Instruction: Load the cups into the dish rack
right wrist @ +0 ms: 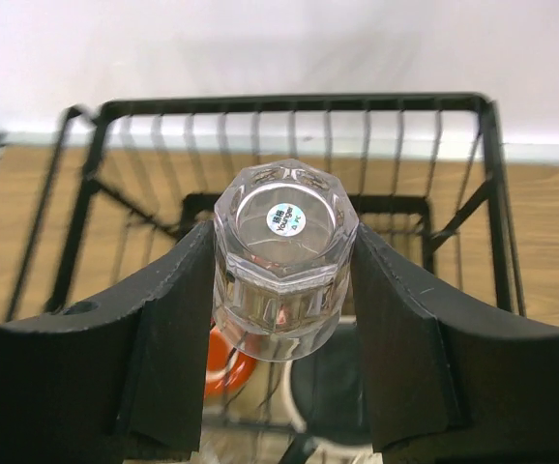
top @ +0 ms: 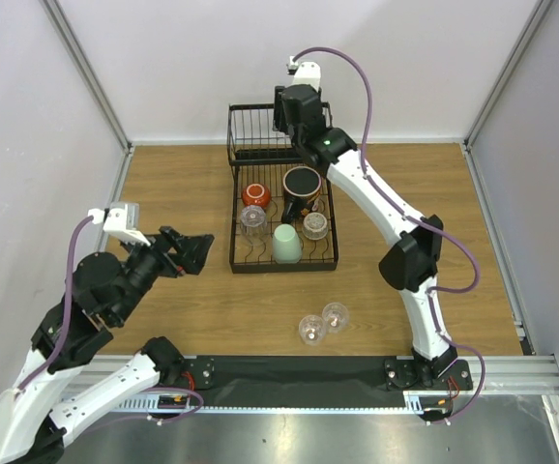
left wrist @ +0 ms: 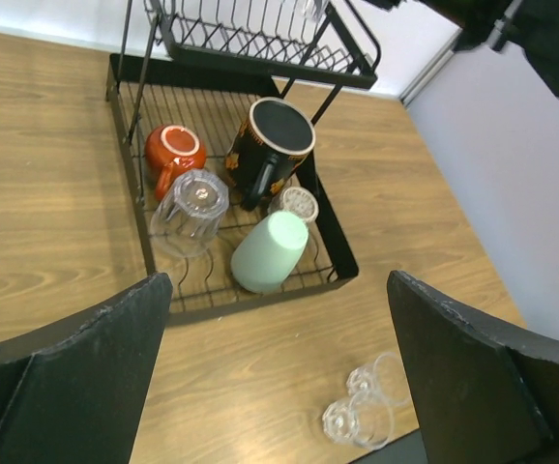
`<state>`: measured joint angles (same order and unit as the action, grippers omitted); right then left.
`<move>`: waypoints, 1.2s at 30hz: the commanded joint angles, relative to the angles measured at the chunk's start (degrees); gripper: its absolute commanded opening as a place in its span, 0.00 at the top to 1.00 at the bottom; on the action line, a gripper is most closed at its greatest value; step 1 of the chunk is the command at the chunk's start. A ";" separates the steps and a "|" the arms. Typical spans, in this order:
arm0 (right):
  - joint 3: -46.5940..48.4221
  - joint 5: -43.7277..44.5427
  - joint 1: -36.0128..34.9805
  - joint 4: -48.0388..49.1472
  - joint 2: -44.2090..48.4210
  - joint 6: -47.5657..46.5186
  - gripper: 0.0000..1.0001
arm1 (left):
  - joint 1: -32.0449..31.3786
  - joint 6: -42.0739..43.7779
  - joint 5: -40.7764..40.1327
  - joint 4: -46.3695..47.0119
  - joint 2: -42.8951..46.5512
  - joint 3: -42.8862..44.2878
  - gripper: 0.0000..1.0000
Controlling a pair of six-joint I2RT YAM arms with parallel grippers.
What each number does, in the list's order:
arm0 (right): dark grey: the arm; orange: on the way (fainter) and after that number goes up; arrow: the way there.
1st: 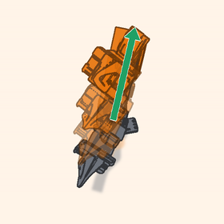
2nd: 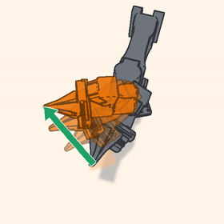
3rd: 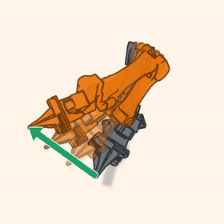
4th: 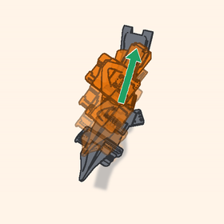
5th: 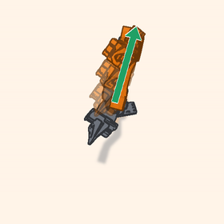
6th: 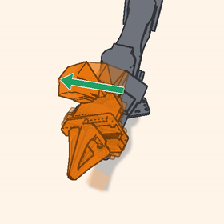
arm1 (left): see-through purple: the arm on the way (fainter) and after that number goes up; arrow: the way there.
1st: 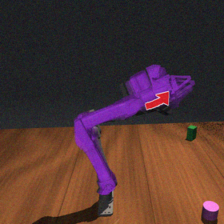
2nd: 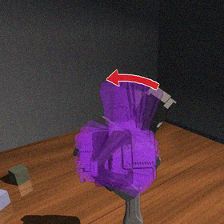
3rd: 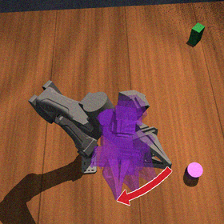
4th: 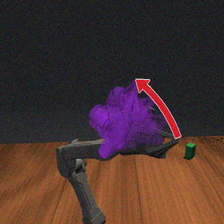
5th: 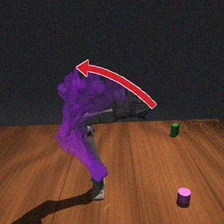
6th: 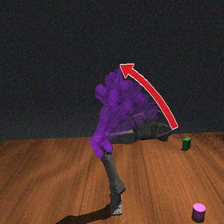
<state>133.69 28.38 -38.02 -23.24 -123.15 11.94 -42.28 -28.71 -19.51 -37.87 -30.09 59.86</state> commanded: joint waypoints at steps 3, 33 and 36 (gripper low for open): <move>4.22 10.63 0.14 6.10 -2.27 -7.28 1.00 | 0.36 3.04 -0.79 -4.49 1.78 -0.18 0.01; -8.62 9.24 3.83 7.60 -2.01 -4.03 0.59 | 0.36 3.57 -2.11 -7.84 0.38 1.76 0.00; -8.36 8.01 3.83 6.55 -1.56 -3.95 0.42 | 0.27 3.57 -2.03 -7.75 0.03 1.67 0.00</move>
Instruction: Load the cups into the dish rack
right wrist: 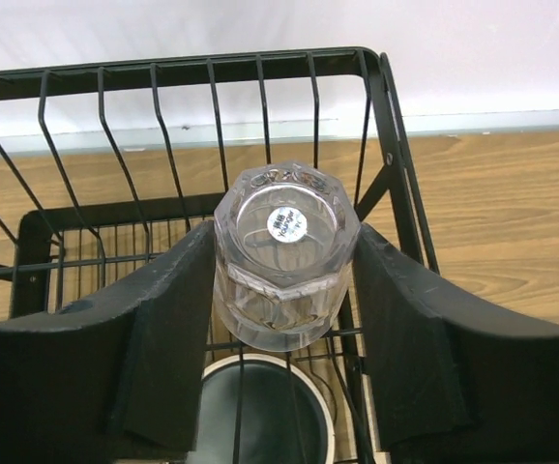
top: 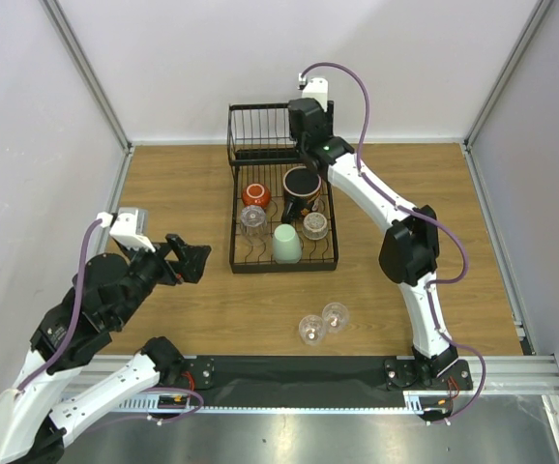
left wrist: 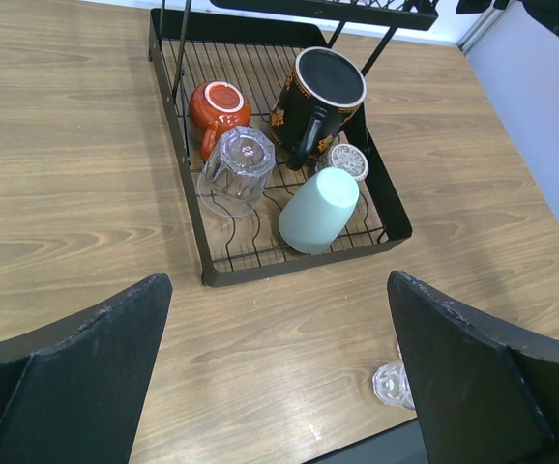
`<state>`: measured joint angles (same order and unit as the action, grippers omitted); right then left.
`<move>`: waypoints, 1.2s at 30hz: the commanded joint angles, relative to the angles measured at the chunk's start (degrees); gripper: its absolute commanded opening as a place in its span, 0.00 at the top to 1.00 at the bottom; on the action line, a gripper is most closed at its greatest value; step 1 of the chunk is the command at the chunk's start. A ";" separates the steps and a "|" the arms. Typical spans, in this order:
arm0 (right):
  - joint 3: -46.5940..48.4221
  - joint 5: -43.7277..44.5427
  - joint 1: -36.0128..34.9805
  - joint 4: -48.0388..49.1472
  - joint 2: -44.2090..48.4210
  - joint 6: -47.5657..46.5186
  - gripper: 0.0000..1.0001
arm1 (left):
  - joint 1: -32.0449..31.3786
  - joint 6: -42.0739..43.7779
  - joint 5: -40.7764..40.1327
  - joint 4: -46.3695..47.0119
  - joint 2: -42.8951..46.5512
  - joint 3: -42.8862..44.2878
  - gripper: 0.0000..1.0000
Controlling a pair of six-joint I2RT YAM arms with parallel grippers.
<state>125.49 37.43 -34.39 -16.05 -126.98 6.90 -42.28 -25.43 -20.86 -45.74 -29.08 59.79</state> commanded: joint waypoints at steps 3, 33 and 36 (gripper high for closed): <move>0.10 -1.39 0.12 -1.61 2.79 1.28 0.18 | 0.36 0.29 -0.32 0.30 -1.50 2.00 0.00; -26.66 -22.91 -0.94 -30.09 47.21 16.73 0.00 | 0.36 -3.92 21.90 6.36 -29.88 7.70 0.15; -40.56 -25.46 0.37 -30.96 55.66 22.00 0.01 | -0.26 -3.66 23.93 5.57 -35.86 9.99 0.18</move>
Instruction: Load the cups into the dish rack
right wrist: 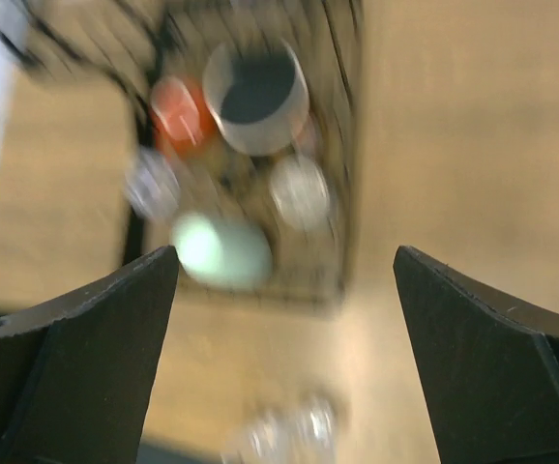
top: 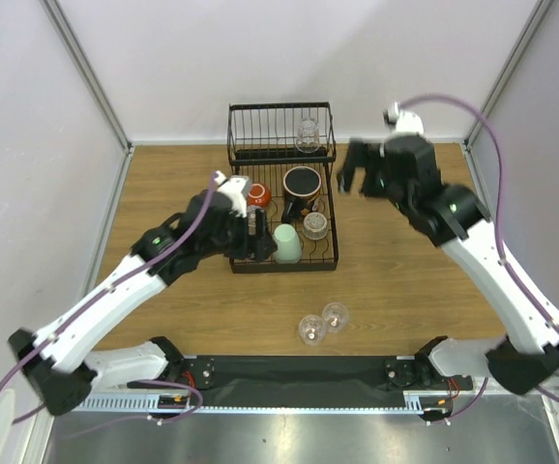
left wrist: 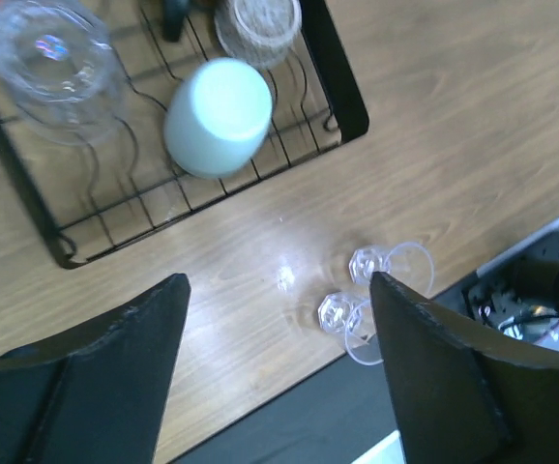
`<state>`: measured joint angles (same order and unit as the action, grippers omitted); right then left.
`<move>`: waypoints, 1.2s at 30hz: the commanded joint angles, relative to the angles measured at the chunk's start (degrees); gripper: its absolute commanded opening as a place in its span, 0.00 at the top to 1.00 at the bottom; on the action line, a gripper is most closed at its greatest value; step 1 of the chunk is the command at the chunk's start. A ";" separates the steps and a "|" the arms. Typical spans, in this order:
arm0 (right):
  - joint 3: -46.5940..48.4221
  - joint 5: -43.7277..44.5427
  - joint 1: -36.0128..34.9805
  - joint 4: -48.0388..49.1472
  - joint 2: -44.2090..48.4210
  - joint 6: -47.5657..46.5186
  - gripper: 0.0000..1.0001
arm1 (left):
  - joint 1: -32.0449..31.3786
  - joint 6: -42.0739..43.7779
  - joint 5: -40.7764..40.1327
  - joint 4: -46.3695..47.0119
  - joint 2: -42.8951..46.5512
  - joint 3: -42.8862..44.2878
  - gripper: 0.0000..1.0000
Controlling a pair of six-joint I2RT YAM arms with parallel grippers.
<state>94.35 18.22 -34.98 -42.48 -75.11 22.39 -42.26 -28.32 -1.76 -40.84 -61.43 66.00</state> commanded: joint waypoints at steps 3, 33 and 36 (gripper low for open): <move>-15.23 -9.85 3.34 -8.84 7.25 8.54 0.00 | -3.17 -0.25 6.59 -0.73 -9.30 5.98 0.24; -21.84 -22.96 19.43 -15.44 15.96 2.74 0.00 | -23.57 8.01 11.43 -3.89 -35.34 4.22 0.45; -22.01 -23.93 19.42 -15.09 15.79 3.18 0.00 | -23.57 8.63 11.87 -4.77 -36.92 4.93 0.58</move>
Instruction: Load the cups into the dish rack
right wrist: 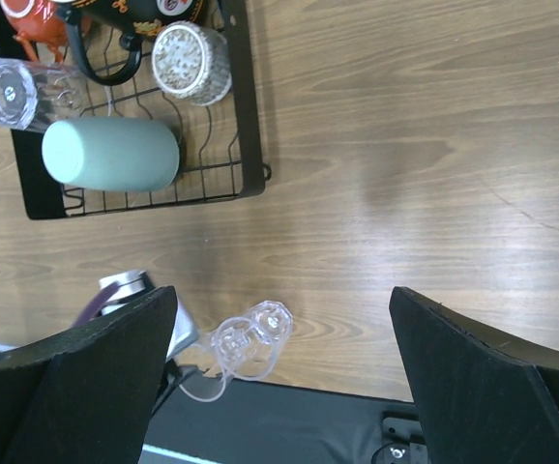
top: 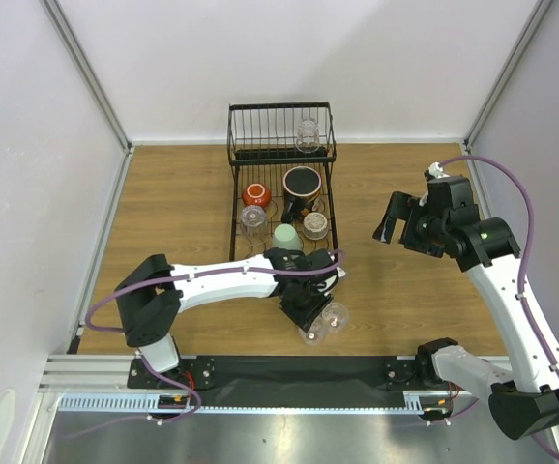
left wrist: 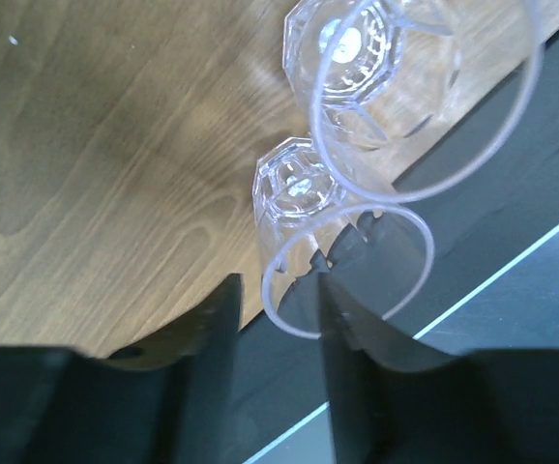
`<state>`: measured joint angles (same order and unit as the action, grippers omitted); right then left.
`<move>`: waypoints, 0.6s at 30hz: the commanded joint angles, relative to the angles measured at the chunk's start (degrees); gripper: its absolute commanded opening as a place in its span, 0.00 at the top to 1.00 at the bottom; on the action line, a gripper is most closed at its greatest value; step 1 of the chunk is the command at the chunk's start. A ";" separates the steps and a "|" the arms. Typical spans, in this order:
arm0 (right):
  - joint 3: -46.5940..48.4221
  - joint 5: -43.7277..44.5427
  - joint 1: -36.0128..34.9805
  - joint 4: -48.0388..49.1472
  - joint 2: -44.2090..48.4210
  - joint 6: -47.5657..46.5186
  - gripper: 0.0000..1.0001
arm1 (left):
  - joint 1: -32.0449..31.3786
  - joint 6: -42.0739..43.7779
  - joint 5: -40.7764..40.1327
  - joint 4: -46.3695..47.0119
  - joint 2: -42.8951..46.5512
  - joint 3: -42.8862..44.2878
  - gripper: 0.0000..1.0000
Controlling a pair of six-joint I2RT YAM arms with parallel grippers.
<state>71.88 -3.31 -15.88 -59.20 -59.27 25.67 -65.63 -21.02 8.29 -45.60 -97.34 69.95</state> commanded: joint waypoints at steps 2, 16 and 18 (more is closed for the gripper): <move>0.37 -2.75 0.23 1.89 -0.15 0.17 0.00 | -0.12 1.42 1.73 -0.97 -1.89 1.15 0.64; 3.97 -6.97 0.32 2.42 -4.01 0.43 0.01 | 1.64 -0.52 -12.15 -10.64 9.26 2.55 1.00; 5.72 -9.34 0.15 3.03 -4.89 0.43 0.00 | 3.82 -0.78 -14.26 -12.22 13.12 5.79 1.00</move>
<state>73.32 -8.99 -15.79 -58.33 -63.59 25.96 -64.42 -20.80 0.05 -54.30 -91.66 70.35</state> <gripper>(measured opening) 0.994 0.037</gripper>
